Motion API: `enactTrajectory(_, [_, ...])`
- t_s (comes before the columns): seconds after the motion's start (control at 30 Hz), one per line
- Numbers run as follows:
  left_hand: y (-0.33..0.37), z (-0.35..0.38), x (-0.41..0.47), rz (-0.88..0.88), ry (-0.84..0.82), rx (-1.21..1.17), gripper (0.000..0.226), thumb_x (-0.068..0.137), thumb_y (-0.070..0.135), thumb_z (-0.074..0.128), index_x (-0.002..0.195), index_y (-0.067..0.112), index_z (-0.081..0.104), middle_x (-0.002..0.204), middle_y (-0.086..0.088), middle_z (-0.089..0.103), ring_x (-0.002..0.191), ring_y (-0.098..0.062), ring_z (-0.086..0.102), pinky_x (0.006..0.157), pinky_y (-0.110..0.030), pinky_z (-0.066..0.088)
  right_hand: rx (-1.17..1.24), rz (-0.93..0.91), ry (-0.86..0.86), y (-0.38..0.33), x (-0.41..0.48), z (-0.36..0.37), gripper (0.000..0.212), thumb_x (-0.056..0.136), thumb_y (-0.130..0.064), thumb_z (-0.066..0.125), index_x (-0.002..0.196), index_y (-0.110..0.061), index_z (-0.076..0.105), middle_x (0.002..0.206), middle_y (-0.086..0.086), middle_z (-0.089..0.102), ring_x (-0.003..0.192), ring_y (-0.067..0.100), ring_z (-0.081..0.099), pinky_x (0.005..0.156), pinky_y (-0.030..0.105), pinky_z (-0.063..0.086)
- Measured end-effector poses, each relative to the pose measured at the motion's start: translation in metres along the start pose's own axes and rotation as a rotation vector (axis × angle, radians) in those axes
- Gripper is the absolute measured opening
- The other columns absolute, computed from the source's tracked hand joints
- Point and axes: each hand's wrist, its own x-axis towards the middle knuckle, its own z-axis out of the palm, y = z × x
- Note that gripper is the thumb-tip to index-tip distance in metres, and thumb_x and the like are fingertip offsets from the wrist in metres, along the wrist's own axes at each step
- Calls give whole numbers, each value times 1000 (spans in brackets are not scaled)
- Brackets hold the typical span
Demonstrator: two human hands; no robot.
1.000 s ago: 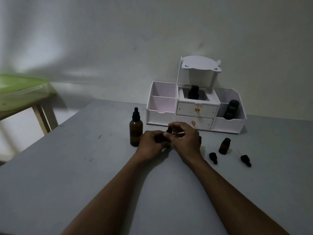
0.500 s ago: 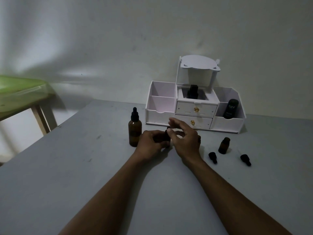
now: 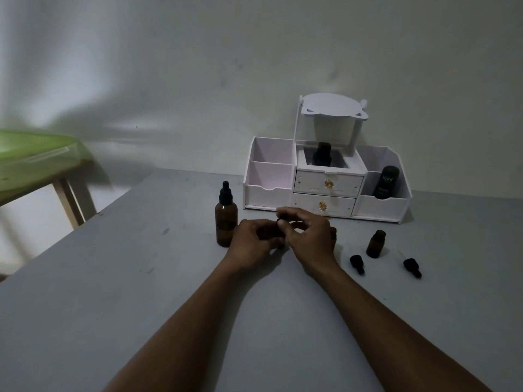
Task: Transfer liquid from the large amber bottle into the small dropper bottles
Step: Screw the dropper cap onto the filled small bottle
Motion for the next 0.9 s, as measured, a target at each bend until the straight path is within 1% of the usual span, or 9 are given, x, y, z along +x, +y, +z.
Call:
enactTrajectory(0.13, [0,-1,-1,5,2,7,30,88,9,72,118,14,71,97,15,70,79,11,62,65,-3,50,-15,-9,14,0,0,1,24,86,-9,73,110,-14,74,104,-2,74,85,-2,63,72,-2,46])
enactTrajectory(0.2, [2,0,-2,-2,4,-5,30,88,9,72,117,14,71,95,16,69,80,8,63,62,-4,49,-2,-6,9,1,0,1,25,87,-10,73,111,-15,74,105,-1,74,86,0,65,75,4,51])
enactTrajectory(0.3, [4,1,-5,16,15,-6,31,86,11,74,116,18,71,107,10,73,87,3,65,77,-10,55,17,-1,3,1,0,0,28,87,-11,73,115,-15,72,109,0,74,93,8,68,83,21,58])
enactTrajectory(0.43, [5,-4,-13,1,22,-2,49,80,22,80,126,23,64,115,9,67,98,-7,65,78,-15,51,41,-63,16,-3,-1,-2,40,88,-16,73,126,-19,64,117,-12,65,103,0,63,82,7,51])
enactTrajectory(0.5, [6,-17,-17,21,16,74,49,83,26,78,128,22,63,119,5,67,94,-2,64,74,-12,52,50,-120,70,-7,1,-6,38,88,-16,72,126,-18,64,119,-9,66,106,2,63,83,11,53])
enactTrajectory(0.57, [10,-35,-26,77,66,93,36,84,26,76,119,21,70,112,6,72,88,1,68,75,-11,54,54,-174,144,-15,6,-11,32,88,-14,71,120,-17,67,114,-5,69,103,6,65,81,16,55])
enactTrajectory(0.67, [19,-67,-38,164,301,-72,13,83,19,78,95,23,78,86,7,77,77,-6,72,73,-20,59,113,-236,194,-37,15,-13,22,88,-9,71,109,-16,70,102,-5,71,93,5,67,76,16,55])
enactTrajectory(0.8, [0,-102,-21,94,570,-194,14,85,14,74,92,26,74,88,4,75,82,-20,71,69,-33,58,162,-188,44,-67,30,8,19,89,-14,71,107,-19,71,98,-10,71,89,0,66,73,11,54])
enactTrajectory(0.9, [-23,-111,-9,-52,392,-263,27,85,10,72,109,21,70,109,-6,71,102,-25,68,79,-39,59,158,-86,-98,-78,39,33,28,88,-23,72,115,-19,70,106,-8,71,95,-2,65,77,11,53])
